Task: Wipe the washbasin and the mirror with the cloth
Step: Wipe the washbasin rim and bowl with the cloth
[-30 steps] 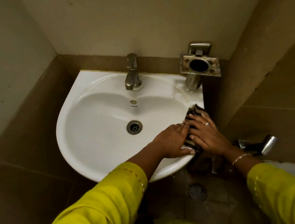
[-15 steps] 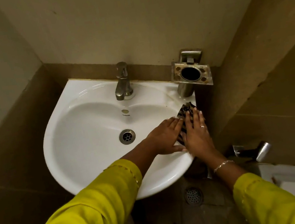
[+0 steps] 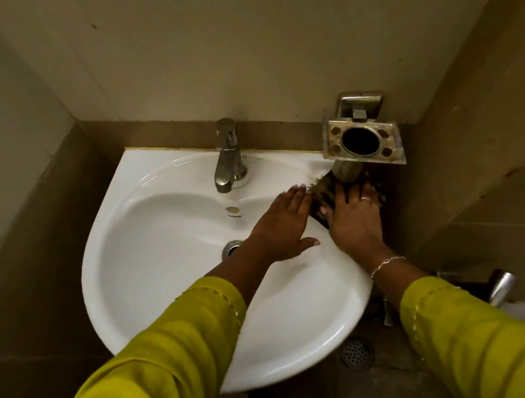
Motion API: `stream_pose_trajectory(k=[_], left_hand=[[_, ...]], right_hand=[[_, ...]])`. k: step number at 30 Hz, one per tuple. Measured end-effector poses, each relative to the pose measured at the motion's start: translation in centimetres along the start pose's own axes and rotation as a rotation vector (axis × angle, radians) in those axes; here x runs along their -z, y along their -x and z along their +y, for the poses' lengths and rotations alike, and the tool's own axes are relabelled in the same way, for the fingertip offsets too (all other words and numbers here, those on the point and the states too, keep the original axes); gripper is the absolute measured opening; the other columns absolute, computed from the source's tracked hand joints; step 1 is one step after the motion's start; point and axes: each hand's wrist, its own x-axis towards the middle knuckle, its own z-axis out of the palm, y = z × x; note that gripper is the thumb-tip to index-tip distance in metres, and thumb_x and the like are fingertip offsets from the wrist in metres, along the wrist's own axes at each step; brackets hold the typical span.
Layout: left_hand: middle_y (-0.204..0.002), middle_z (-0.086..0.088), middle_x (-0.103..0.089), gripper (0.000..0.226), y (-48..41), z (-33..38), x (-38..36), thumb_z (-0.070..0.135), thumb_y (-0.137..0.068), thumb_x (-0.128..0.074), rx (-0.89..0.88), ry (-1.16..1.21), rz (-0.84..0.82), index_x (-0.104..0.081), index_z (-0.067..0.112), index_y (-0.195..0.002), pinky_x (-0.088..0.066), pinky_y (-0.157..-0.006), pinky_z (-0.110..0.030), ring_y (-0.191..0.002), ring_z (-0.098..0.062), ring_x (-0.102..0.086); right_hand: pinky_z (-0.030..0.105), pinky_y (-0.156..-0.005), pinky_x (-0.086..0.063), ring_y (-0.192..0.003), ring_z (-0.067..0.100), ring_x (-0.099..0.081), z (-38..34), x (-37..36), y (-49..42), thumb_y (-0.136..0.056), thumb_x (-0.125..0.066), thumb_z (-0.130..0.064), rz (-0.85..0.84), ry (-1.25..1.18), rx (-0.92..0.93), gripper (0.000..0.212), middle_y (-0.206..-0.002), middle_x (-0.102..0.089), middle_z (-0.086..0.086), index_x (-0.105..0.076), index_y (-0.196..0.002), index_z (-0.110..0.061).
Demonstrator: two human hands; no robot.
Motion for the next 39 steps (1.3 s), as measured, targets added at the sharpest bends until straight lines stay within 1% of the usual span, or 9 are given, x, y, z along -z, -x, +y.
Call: stream_pose_trajectory(k=[6, 8, 11, 16, 19, 24, 28, 33, 39], left_hand=[[-0.155, -0.017, 0.004, 0.087, -0.4, -1.8, -0.2, 0.049, -0.09, -0.046, 0.054, 0.034, 0.033, 0.003, 0.002, -0.145, 0.002, -0.115, -0.035, -0.143, -0.027, 0.006], [-0.155, -0.017, 0.003, 0.087, -0.5, -2.4, -0.3, 0.049, -0.09, -0.047, 0.06, 0.047, 0.039, 0.002, 0.002, -0.145, 0.002, -0.116, -0.035, -0.143, -0.027, 0.006], [-0.155, -0.017, 0.003, 0.086, -0.3, -3.3, -0.5, 0.049, -0.09, -0.045, 0.06, 0.033, 0.043, 0.002, 0.002, -0.144, 0.001, -0.117, -0.036, -0.143, -0.027, 0.007], [-0.154, -0.018, 0.007, 0.087, 0.5, -4.8, -0.7, 0.049, -0.091, -0.044, 0.071, 0.016, 0.021, 0.005, 0.001, -0.144, 0.005, -0.114, -0.035, -0.142, -0.029, 0.009], [-0.154, -0.019, 0.009, 0.087, 1.0, -5.5, -1.2, 0.05, -0.091, -0.043, 0.07, 0.015, 0.022, 0.007, 0.001, -0.144, 0.005, -0.114, -0.036, -0.142, -0.029, 0.01], [-0.154, -0.019, 0.008, 0.088, 1.2, -6.5, -1.9, 0.05, -0.09, -0.045, 0.086, 0.054, 0.091, 0.005, 0.001, -0.144, 0.004, -0.116, -0.036, -0.142, -0.029, 0.009], [-0.152, -0.023, -0.007, 0.09, 2.3, -7.2, -2.0, 0.044, -0.085, -0.058, 0.057, 0.076, 0.166, -0.007, -0.004, -0.143, 0.001, -0.114, -0.037, -0.142, -0.033, -0.003], [-0.137, -0.033, -0.037, 0.095, 4.8, -8.4, -2.9, 0.04, -0.066, -0.078, 0.064, -0.001, 0.156, -0.034, -0.012, -0.132, -0.03, -0.104, -0.052, -0.128, -0.044, -0.036], [-0.134, -0.028, -0.046, 0.086, 7.2, -9.4, -3.3, 0.038, -0.067, -0.077, 0.074, -0.112, 0.141, -0.042, -0.01, -0.129, -0.021, -0.105, -0.048, -0.126, -0.039, -0.042]], right_hand=[[0.055, -0.107, -0.023, -0.122, 0.049, -0.041, -2.3, 0.1, -1.6, -0.095, -0.041, -0.035, -0.014, 0.059, -0.019, 0.062, -0.135, -0.042, 0.033, -0.024, -0.142, 0.002], [0.055, -0.09, -0.044, -0.098, 0.048, -0.06, -3.3, 0.2, -2.1, -0.088, -0.053, -0.031, -0.004, 0.073, -0.051, 0.058, -0.114, -0.059, 0.032, -0.043, -0.131, 0.006], [0.045, -0.071, -0.053, -0.077, 0.039, -0.067, -4.4, 0.3, -2.9, -0.08, -0.059, -0.036, -0.004, 0.028, -0.085, 0.055, -0.099, -0.068, 0.025, -0.058, -0.118, 0.004], [0.045, -0.08, -0.05, -0.098, 0.045, -0.061, -6.4, 0.0, -4.4, -0.09, -0.035, -0.04, -0.014, -0.098, -0.164, 0.059, -0.124, -0.053, 0.032, -0.046, -0.131, 0.001], [0.051, -0.106, -0.024, -0.134, 0.046, -0.024, -7.0, -0.9, -5.2, -0.097, -0.032, -0.038, 0.04, -0.155, -0.163, 0.062, -0.149, -0.019, 0.03, -0.016, -0.145, -0.003], [0.05, -0.114, -0.005, -0.141, 0.043, -0.004, -7.9, -1.0, -5.5, -0.097, -0.032, -0.038, 0.09, -0.148, -0.129, 0.065, -0.152, -0.004, 0.028, -0.009, -0.146, -0.002], [0.053, -0.113, -0.011, -0.139, 0.044, -0.016, -9.4, -1.5, -5.6, -0.092, -0.017, -0.042, 0.133, -0.095, 0.006, 0.065, -0.149, -0.018, 0.03, -0.026, -0.143, -0.001], [0.053, -0.107, -0.028, -0.131, 0.041, -0.037, -11.4, -2.2, -4.8, -0.089, -0.022, -0.037, 0.139, -0.109, 0.179, 0.062, -0.141, -0.039, 0.026, -0.042, -0.135, -0.001], [0.045, -0.108, -0.025, -0.129, 0.035, -0.043, -12.7, -3.9, -3.4, -0.092, -0.033, -0.033, 0.235, -0.086, 0.298, 0.053, -0.138, -0.046, 0.021, -0.043, -0.133, -0.002]])
